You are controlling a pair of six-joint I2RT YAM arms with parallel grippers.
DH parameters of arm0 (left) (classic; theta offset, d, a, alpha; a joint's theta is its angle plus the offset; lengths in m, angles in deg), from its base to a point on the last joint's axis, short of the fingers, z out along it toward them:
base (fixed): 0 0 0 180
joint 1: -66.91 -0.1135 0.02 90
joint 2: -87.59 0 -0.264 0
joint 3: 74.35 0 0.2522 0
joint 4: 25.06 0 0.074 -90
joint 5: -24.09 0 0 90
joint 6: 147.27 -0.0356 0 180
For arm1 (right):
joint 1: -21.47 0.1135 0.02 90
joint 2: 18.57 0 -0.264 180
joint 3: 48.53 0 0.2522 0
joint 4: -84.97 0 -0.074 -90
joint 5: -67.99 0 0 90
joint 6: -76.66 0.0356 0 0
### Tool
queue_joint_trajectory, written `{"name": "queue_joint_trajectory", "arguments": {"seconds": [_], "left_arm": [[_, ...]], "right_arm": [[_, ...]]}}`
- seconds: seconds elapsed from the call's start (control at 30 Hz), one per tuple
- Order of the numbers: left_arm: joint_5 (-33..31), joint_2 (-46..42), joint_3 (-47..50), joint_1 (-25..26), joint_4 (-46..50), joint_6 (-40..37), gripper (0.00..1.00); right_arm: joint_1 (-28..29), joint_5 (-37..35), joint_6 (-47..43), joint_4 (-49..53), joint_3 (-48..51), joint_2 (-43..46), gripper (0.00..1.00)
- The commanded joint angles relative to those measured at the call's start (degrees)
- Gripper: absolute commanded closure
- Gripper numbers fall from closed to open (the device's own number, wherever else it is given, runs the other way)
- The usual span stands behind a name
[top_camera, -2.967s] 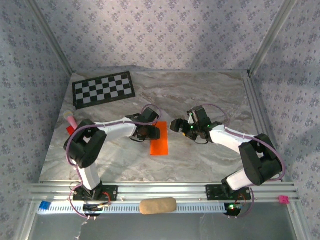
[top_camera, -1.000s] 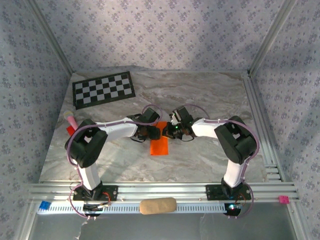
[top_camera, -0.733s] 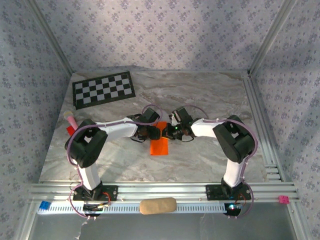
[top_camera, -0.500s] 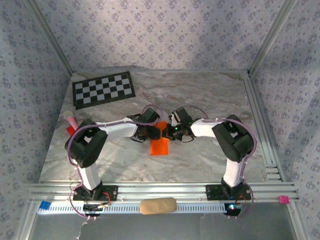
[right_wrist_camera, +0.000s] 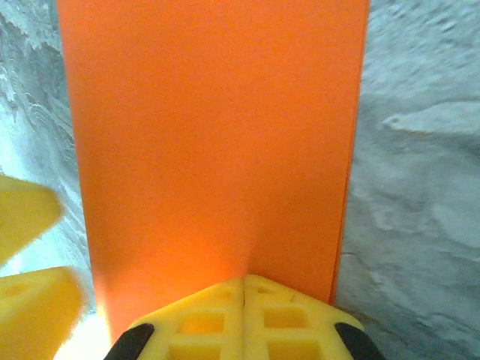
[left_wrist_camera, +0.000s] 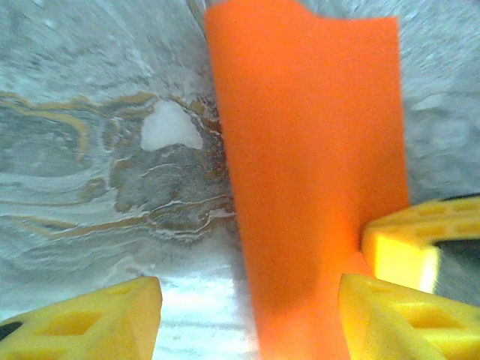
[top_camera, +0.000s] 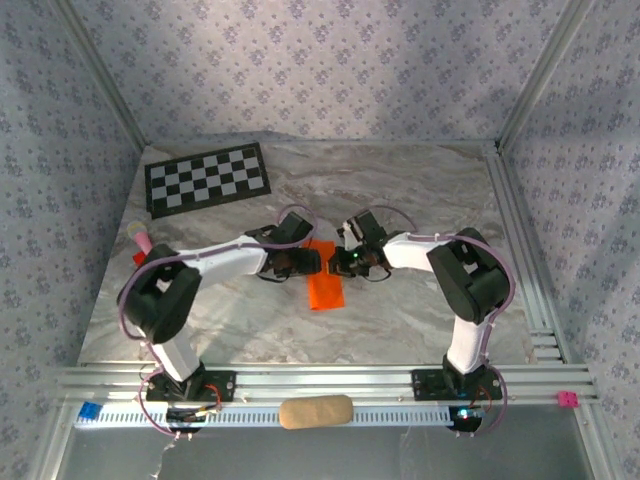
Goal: Fold a paper plane with a square sheet of paper (pick it up from the middle)
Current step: Hold the square sheet of paper at the center of the table, then first fold the square sheet of paper in half at the center of the table.
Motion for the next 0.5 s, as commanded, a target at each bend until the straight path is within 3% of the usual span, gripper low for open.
{"name": "queue_joint_trajectory", "arguments": {"seconds": [0.0, 0.07, 0.23, 0.33, 0.47], "left_arm": [[2.1, -6.4, 1.7, -1.7, -1.8, 2.6, 0.39], [5.5, -8.6, 3.6, -2.9, -5.2, 3.5, 0.47], [18.4, -10.0, 6.8, -5.2, -16.9, 6.0, 0.80], [22.2, -8.2, 6.0, -5.3, -18.6, 5.8, 0.98], [27.3, -4.5, 6.5, -5.3, -24.1, 8.1, 1.00]], "right_arm": [[-1.6, -3.0, -6.6, 10.6, -1.4, -2.8, 1.00], [-1.9, -2.6, -7.5, 11.5, -2.2, -3.4, 1.00], [-1.8, -2.5, -7.3, 12.0, -3.0, -4.2, 1.00], [-1.8, -3.2, -6.5, 12.0, -3.0, -4.4, 1.00], [-1.8, -4.3, -6.3, 12.3, -2.8, -4.3, 1.00]]}}
